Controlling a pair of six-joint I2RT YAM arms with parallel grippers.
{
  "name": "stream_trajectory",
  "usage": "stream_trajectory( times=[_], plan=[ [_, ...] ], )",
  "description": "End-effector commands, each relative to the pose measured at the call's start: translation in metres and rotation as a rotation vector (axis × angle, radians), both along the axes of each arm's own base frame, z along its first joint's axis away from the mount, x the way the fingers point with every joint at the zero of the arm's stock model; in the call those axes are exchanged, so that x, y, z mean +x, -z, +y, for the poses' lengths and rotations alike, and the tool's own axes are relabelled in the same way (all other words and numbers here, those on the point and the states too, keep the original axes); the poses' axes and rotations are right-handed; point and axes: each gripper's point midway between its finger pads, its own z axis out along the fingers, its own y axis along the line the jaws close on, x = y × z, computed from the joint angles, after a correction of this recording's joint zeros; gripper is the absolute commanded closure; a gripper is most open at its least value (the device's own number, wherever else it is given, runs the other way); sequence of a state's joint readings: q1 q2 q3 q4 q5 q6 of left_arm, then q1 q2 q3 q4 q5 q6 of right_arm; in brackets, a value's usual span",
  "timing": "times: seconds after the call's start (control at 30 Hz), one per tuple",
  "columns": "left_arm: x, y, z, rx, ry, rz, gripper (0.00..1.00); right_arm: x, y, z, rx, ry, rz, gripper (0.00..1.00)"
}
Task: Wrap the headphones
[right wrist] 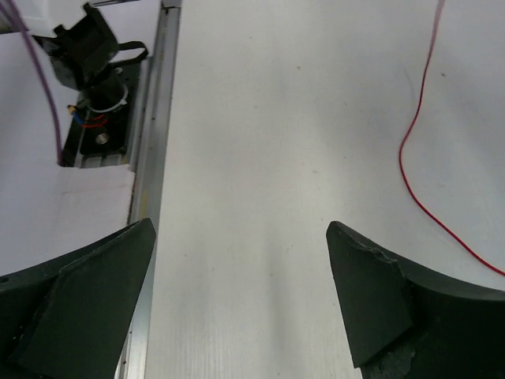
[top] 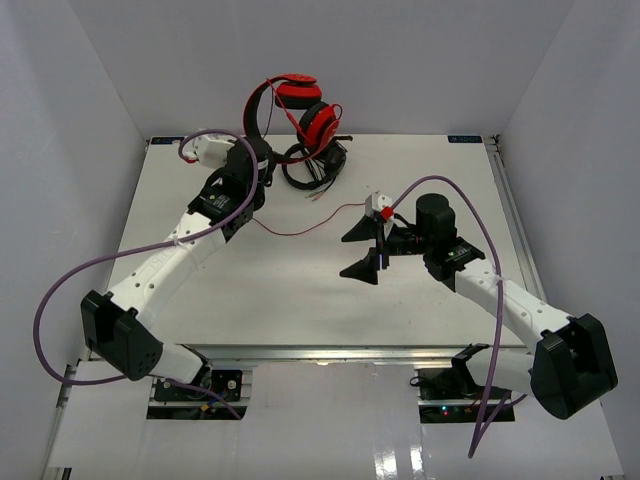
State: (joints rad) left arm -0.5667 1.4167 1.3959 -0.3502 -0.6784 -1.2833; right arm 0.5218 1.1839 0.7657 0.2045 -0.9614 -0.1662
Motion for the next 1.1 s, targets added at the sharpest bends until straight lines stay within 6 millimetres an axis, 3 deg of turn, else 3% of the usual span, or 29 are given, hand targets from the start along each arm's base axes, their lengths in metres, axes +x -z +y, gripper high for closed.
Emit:
stream_trajectory(
  times=[0.0, 0.23, 0.4, 0.47, 0.6, 0.77, 0.83, 0.93, 1.07],
  plan=[
    [-0.025, -0.053, 0.006, -0.05, 0.07, -0.134, 1.0, 0.043, -0.011, -0.009, -0.017, 0.192, -0.176, 0.1],
    [-0.055, -0.052, 0.005, -0.011, 0.181, -0.125, 1.0, 0.027, 0.014, 0.003, 0.064, 0.049, -0.242, 0.1],
    [-0.074, -0.052, -0.001, -0.039, 0.261, -0.102, 1.0, 0.042, 0.024, 0.019, 0.071, 0.048, -0.242, 0.1],
    [-0.082, -0.053, -0.005, -0.063, 0.3, -0.094, 1.0, 0.053, 0.018, 0.027, 0.092, 0.073, -0.277, 0.1],
    [-0.098, -0.057, -0.012, -0.101, 0.368, -0.082, 1.0, 0.093, 0.0, 0.042, 0.132, 0.246, -0.288, 0.1],
    [-0.113, -0.065, -0.016, -0.122, 0.429, -0.076, 1.0, 0.13, -0.013, 0.048, 0.18, 0.362, -0.34, 0.1],
    [-0.117, -0.065, -0.019, -0.13, 0.454, -0.069, 1.0, 0.13, -0.023, 0.06, 0.219, 0.294, -0.365, 0.1],
    [-0.124, -0.063, -0.024, -0.14, 0.492, -0.046, 1.0, 0.113, -0.041, 0.07, 0.344, 0.172, -0.449, 0.1],
    [-0.134, -0.067, -0.025, -0.152, 0.526, -0.044, 1.0, 0.134, -0.046, 0.088, 0.36, 0.18, -0.418, 0.1]
  ],
)
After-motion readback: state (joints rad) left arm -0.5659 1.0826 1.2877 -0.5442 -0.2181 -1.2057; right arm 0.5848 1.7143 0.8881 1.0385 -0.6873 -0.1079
